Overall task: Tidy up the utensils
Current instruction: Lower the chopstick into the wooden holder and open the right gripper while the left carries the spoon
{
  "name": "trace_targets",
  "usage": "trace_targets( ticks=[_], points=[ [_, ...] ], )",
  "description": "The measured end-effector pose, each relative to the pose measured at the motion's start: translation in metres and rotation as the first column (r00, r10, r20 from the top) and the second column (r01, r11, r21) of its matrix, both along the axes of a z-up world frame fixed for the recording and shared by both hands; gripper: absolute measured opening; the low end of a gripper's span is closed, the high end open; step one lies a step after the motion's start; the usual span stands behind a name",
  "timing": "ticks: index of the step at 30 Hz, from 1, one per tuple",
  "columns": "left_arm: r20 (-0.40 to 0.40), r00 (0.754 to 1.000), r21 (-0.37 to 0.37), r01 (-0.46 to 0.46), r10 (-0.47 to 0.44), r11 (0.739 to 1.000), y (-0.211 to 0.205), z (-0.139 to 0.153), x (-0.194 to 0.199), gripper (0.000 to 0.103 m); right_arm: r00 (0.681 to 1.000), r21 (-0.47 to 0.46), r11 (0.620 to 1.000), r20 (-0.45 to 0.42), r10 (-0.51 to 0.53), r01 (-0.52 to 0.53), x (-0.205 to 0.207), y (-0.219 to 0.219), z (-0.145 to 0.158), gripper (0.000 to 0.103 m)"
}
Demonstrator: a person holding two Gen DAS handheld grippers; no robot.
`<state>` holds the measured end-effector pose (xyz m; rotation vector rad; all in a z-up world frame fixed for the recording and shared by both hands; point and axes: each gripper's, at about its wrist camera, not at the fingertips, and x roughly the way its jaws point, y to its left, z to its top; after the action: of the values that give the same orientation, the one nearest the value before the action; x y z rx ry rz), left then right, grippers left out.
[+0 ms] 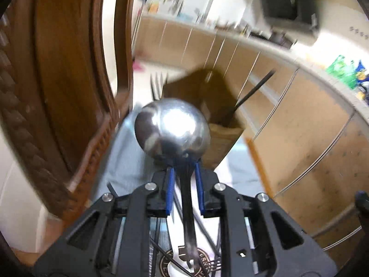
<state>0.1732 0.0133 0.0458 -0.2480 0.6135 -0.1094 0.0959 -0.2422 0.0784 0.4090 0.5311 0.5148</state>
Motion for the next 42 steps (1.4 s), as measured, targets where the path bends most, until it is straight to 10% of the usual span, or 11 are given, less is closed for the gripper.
trace_targets(
  ticks=[13, 29, 42],
  points=[
    [0.217, 0.976, 0.051, -0.002, -0.009, 0.999, 0.004, 0.064, -0.033, 0.016, 0.999, -0.112, 0.993, 0.031, -0.021, 0.024, -0.001, 0.012, 0.055, 0.002],
    [0.362, 0.931, 0.082, 0.012, -0.041, 0.997, -0.002, 0.174, 0.028, 0.016, 0.981, -0.252, 0.959, 0.172, -0.089, 0.131, 0.095, 0.031, 0.146, 0.002],
    [0.323, 0.946, 0.104, -0.026, -0.009, 0.994, 0.000, 0.158, 0.080, 0.013, 0.991, -0.327, 0.936, 0.064, -0.115, 0.130, 0.209, 0.075, 0.085, 0.002]
  ],
)
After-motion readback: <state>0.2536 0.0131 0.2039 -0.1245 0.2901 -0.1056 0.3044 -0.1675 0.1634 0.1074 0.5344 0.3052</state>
